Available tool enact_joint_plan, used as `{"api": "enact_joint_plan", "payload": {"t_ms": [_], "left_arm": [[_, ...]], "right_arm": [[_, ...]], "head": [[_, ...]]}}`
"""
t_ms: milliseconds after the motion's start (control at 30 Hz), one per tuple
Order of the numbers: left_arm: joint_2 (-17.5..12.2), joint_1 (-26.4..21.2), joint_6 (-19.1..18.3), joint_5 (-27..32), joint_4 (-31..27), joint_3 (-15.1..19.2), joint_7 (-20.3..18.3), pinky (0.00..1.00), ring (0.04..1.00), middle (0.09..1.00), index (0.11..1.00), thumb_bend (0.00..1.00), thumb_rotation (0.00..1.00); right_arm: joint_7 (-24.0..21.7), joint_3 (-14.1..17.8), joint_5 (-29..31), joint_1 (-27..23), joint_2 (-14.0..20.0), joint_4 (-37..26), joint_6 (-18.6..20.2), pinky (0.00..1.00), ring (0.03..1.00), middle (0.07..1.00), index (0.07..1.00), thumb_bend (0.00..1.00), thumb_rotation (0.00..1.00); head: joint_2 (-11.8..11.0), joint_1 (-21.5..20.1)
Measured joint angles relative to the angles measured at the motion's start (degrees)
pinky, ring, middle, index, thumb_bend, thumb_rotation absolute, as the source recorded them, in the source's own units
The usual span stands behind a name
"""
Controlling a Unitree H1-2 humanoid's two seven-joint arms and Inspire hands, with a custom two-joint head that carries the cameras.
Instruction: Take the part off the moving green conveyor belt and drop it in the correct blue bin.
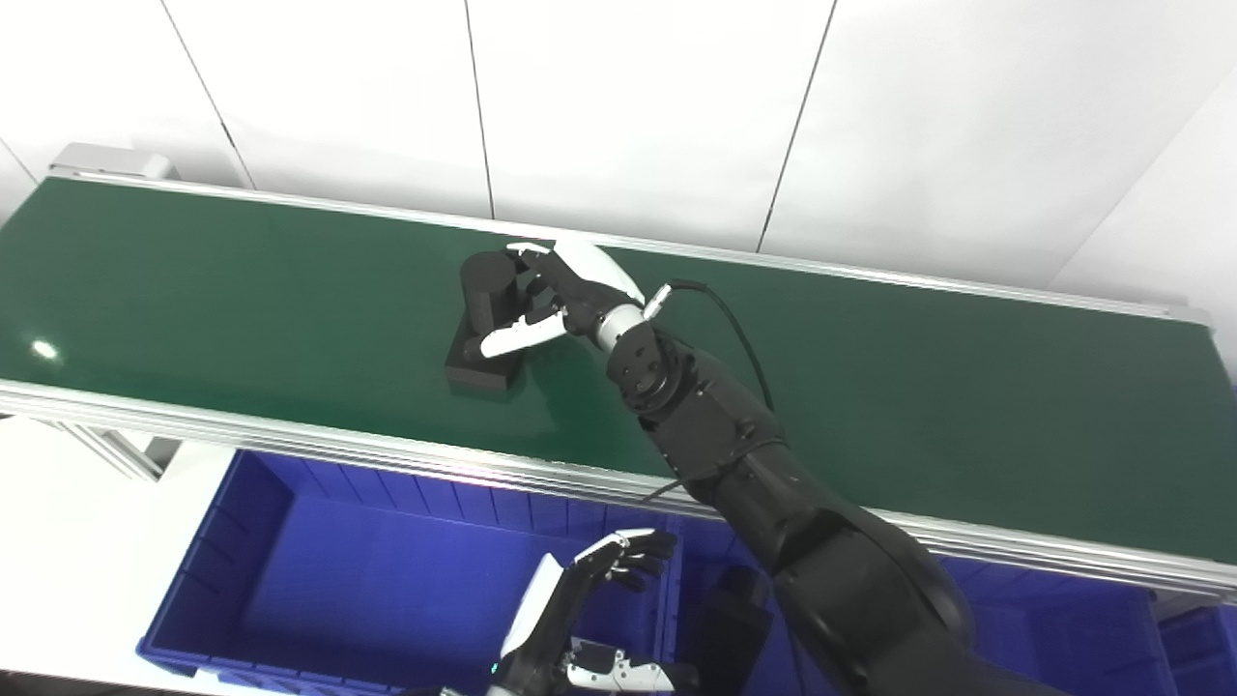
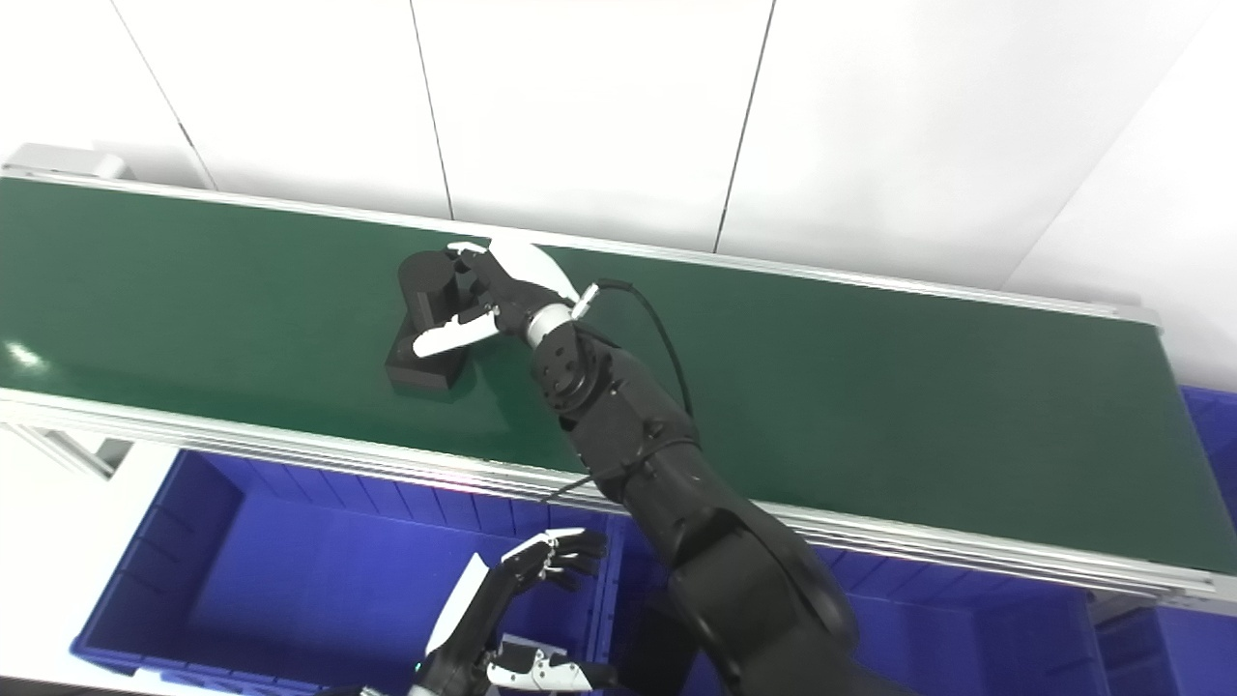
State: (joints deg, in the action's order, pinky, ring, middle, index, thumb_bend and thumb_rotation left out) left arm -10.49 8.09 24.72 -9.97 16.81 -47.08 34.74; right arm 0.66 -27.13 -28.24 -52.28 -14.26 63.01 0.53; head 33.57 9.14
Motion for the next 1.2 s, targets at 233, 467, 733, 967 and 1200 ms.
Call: {"api": "enact_joint_plan", "payload": {"t_ms": [233,467,733,967,1200], "left_arm": [[0.1,-0.1,0.0,-0.4,0.0,-1.4,1.0,0.6,0.677,0.732,0.748,0.94,0.29],[0.1,-0.1,0.0,-1.1,0.0,-1.6,1.6,0.6,0.673,0.731,0.748,0.94,0.3],[0.0,-0.1,0.0,-1.2,0.0,-1.6,1.6,0.62,0.681,0.732,0.747,0.94,0.33],[-0.6,-0.3,0.0,-1.1,0.0,-1.5,1.4,0.61,0.683,0.738,0.754,0.93,0.36],[-1.2,-1.1,0.0,-1.1,0.0,-1.5,1.8,0.61,0.679,0.734,0.751,0.91,0.35]], "right_arm": [[3.0,0.2,0.0,-1.7,-1.1,4.7,-1.9,0.63,0.763,0.848,0.884,0.74,0.26],[8.7,1.2,0.6,-2.1,-2.2,8.9,-6.4,0.43,0.496,0.573,0.607,0.57,0.03],[20.2,1.8,0.5,-1.7,-3.0,11.0,-10.7,0.29,0.346,0.479,0.492,0.52,0.0],[23.4,1.4,0.0,-1.4,-2.9,10.9,-11.2,0.36,0.421,0.448,0.541,0.52,0.0],[25.8,1.4,-0.1,0.7,-2.3,9.1,-14.1,0.36,0.403,0.477,0.495,0.52,0.0]], "head": [[0.5,0.1],[0.8,0.1],[0.7,-0.7],[0.9,-1.7],[1.1,-2.8]]}}
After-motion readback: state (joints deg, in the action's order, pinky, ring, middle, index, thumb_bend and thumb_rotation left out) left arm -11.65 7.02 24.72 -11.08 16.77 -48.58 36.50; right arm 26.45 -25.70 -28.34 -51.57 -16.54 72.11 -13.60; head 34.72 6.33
